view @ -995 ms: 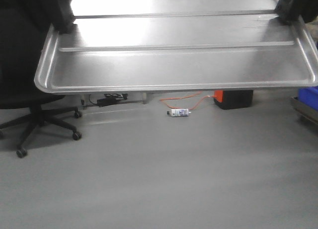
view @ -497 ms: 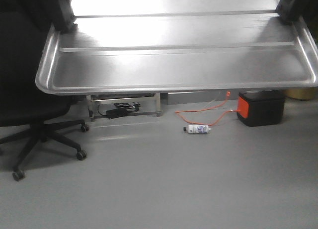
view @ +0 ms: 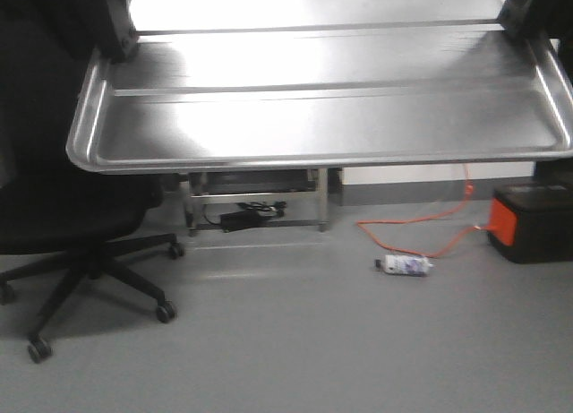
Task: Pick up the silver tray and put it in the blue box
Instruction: 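Carry the tray with both grippers while the base turns toward the bins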
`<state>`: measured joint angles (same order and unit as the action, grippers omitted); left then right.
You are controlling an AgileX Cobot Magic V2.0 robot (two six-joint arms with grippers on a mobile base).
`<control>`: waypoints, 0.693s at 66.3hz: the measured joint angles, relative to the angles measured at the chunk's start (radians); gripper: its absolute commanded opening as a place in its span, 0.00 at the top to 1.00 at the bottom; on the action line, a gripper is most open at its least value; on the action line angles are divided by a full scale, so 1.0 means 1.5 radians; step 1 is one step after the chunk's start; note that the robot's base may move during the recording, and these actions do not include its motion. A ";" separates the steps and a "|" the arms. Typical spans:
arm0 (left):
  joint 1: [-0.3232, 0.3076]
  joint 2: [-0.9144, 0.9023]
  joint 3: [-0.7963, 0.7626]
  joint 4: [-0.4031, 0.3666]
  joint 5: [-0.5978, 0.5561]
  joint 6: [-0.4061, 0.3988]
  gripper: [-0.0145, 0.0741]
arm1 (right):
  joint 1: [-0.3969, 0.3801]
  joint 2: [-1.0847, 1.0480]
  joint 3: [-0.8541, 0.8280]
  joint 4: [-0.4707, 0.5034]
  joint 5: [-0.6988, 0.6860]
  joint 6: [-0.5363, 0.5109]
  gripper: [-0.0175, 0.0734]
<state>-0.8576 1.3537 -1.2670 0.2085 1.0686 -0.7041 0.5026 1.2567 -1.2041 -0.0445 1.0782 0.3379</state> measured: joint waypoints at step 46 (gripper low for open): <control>0.000 0.000 0.000 0.000 0.000 0.000 0.95 | 0.000 0.000 0.000 -0.001 0.000 0.000 0.74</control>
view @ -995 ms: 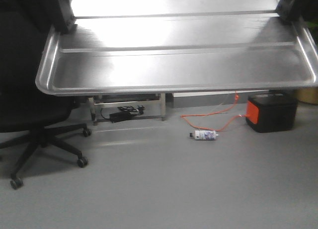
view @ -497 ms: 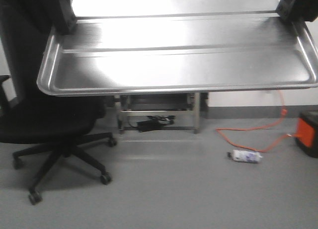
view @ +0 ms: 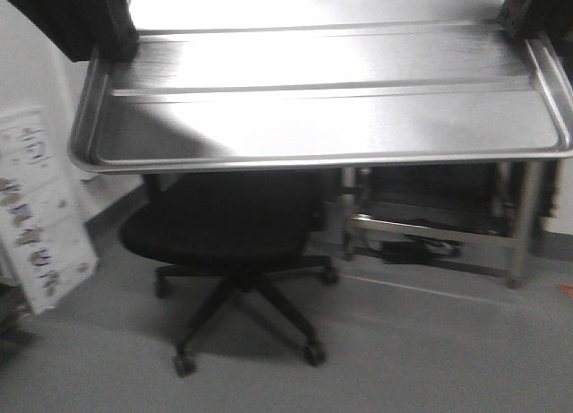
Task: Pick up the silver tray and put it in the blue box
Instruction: 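Carry the tray with both grippers while the base turns toward the bins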
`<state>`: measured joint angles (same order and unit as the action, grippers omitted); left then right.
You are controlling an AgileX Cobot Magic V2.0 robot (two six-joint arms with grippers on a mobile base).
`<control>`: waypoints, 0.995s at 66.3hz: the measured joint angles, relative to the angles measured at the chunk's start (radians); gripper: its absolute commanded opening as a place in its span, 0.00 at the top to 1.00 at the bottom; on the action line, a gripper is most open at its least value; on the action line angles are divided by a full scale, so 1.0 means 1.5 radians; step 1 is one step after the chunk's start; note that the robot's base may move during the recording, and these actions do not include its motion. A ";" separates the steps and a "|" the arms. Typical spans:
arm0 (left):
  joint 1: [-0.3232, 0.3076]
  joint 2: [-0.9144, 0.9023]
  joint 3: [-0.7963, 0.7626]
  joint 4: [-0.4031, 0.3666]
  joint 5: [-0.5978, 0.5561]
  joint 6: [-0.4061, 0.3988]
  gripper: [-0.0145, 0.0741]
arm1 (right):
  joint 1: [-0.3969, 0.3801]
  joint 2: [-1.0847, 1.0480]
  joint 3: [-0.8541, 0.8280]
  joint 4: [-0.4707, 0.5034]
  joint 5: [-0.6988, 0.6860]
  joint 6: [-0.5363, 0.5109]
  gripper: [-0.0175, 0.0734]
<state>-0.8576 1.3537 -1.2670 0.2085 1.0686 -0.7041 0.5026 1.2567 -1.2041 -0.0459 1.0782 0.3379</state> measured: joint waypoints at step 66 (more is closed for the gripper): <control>0.000 0.000 0.000 0.000 0.000 0.000 0.95 | 0.000 0.000 0.000 0.000 0.000 0.000 0.74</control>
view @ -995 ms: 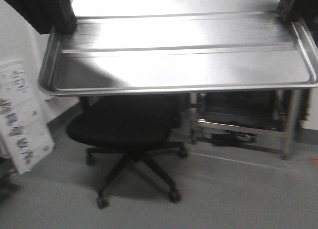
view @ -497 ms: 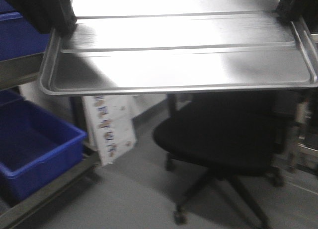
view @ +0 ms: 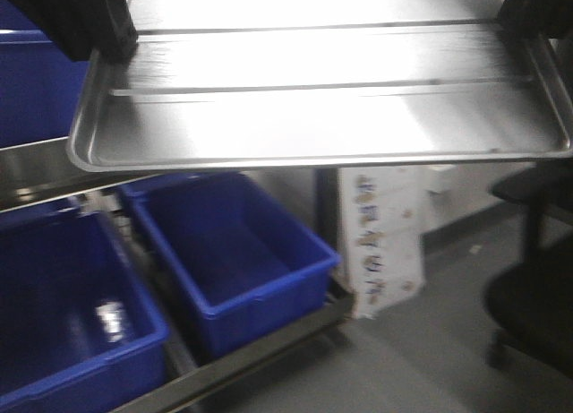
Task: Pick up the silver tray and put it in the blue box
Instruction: 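Carry the tray with both grippers while the base turns toward the bins, then move the held tray over the blue bin on the shelf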
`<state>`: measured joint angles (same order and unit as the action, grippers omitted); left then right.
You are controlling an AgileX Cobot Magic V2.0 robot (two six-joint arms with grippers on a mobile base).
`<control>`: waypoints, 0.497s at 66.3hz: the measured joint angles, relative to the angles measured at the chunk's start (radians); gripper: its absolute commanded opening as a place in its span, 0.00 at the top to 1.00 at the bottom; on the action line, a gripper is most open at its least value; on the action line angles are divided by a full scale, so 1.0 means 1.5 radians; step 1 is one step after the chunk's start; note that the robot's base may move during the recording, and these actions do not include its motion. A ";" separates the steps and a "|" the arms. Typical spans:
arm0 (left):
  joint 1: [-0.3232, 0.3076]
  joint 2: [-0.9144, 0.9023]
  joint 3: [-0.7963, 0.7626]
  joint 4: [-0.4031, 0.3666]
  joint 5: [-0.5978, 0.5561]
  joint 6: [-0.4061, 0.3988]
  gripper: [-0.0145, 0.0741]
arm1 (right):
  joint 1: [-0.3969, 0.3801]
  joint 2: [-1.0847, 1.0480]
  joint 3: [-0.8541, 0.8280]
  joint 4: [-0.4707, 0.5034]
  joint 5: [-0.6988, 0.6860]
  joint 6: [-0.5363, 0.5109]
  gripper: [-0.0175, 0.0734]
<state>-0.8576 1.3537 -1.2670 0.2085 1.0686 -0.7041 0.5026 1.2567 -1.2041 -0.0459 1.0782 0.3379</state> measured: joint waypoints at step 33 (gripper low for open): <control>0.000 0.000 0.000 0.000 0.000 0.000 0.95 | 0.000 0.000 0.000 0.000 0.000 -0.001 0.74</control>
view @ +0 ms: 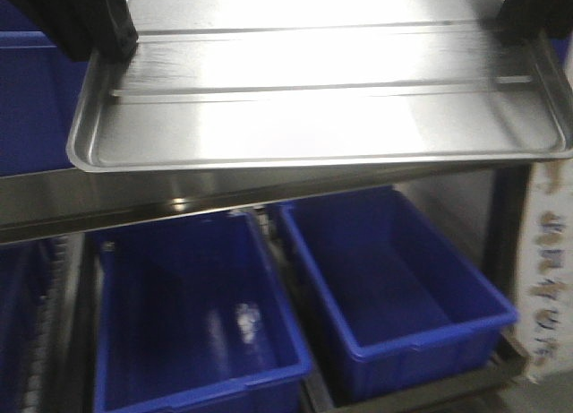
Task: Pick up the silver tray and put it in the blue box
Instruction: 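Move the held tray over the blue bin on the shelf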
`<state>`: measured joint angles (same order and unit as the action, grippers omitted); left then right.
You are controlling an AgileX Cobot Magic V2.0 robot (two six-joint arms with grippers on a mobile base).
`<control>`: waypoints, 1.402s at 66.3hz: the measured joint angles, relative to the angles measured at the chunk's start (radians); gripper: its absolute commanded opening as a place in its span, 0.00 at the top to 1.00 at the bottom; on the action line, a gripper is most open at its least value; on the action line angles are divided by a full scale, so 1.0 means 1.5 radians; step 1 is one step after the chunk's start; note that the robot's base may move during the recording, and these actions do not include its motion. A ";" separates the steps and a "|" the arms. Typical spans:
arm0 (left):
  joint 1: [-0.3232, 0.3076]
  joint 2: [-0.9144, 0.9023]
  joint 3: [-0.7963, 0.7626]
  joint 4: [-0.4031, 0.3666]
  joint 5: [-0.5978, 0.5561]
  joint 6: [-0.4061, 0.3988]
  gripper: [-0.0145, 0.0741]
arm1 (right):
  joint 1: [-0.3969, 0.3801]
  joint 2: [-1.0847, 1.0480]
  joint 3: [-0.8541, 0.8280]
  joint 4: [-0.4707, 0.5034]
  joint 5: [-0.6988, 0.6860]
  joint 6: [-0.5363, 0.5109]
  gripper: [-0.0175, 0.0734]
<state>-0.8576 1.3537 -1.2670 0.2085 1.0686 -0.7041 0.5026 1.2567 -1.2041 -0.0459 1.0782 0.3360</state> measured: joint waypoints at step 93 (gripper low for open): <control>0.000 0.000 0.000 0.000 0.000 0.000 0.95 | 0.000 0.000 0.000 0.000 0.000 0.000 0.74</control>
<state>-0.8576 1.3537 -1.2670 0.2085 1.0686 -0.7041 0.5026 1.2567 -1.2041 -0.0459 1.0782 0.3360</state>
